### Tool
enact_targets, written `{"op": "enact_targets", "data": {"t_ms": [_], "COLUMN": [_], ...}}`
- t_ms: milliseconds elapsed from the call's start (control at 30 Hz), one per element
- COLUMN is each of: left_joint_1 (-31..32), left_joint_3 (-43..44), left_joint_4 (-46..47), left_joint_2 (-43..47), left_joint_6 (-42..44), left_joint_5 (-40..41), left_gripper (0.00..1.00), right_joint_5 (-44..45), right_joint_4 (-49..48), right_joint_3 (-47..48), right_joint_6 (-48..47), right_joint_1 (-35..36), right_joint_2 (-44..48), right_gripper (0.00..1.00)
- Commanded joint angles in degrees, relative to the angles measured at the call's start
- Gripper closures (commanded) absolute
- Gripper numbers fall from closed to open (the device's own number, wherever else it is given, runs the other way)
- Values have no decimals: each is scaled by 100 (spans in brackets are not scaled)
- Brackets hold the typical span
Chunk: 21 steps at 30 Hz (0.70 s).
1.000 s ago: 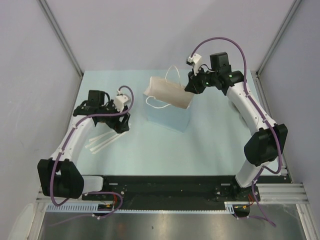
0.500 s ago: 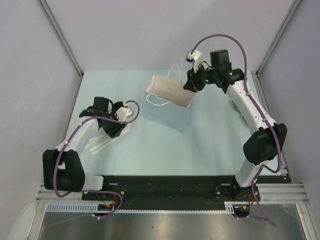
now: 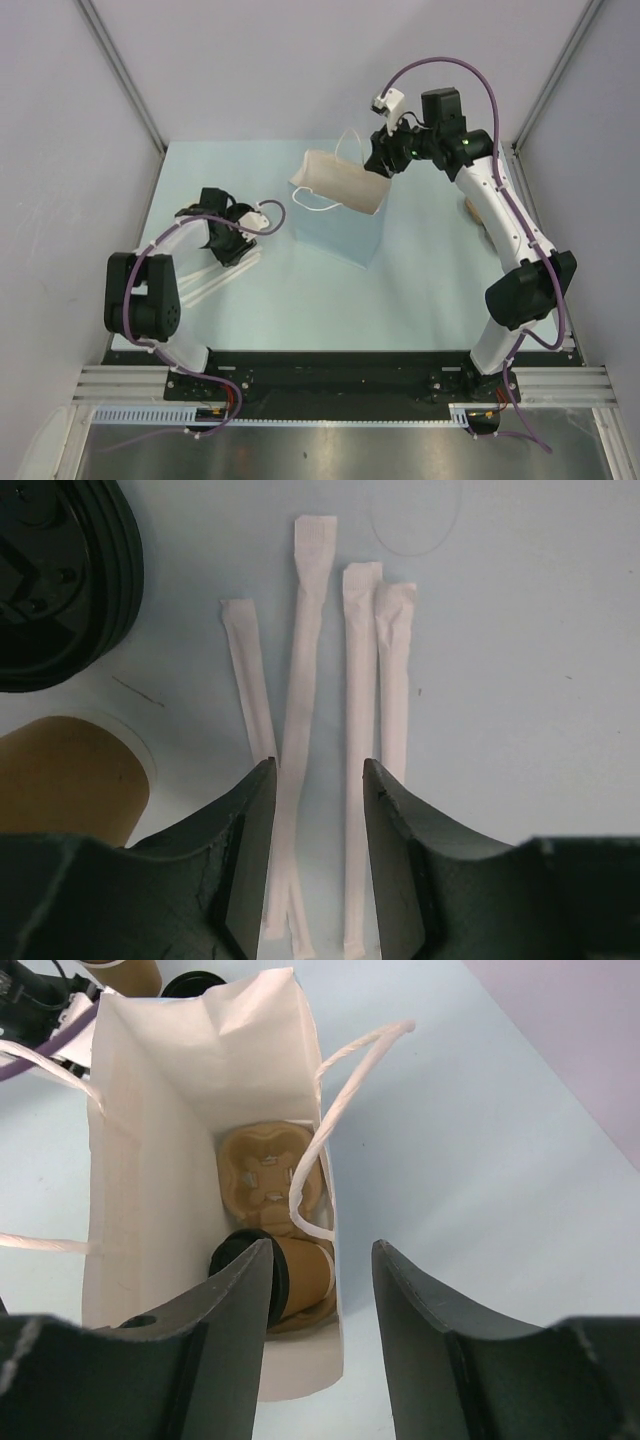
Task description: Pack the takeout coffee
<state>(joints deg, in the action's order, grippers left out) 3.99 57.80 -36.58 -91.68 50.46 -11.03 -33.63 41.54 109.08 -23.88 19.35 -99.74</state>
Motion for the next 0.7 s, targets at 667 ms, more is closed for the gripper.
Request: {"op": "enact_targets", "data": {"t_ms": [667], "left_joint_1": [172], "left_joint_3": [267], "left_joint_4": [169], "left_joint_2": [-721], "left_joint_6": [246], "left_joint_5": [154], "left_gripper": [89], "right_joint_5": [410], "right_joint_4": [249], "right_joint_3": [492], "right_joint_6": [305], "right_joint_1": [77], "right_joint_2": [254], "right_gripper": [49]}}
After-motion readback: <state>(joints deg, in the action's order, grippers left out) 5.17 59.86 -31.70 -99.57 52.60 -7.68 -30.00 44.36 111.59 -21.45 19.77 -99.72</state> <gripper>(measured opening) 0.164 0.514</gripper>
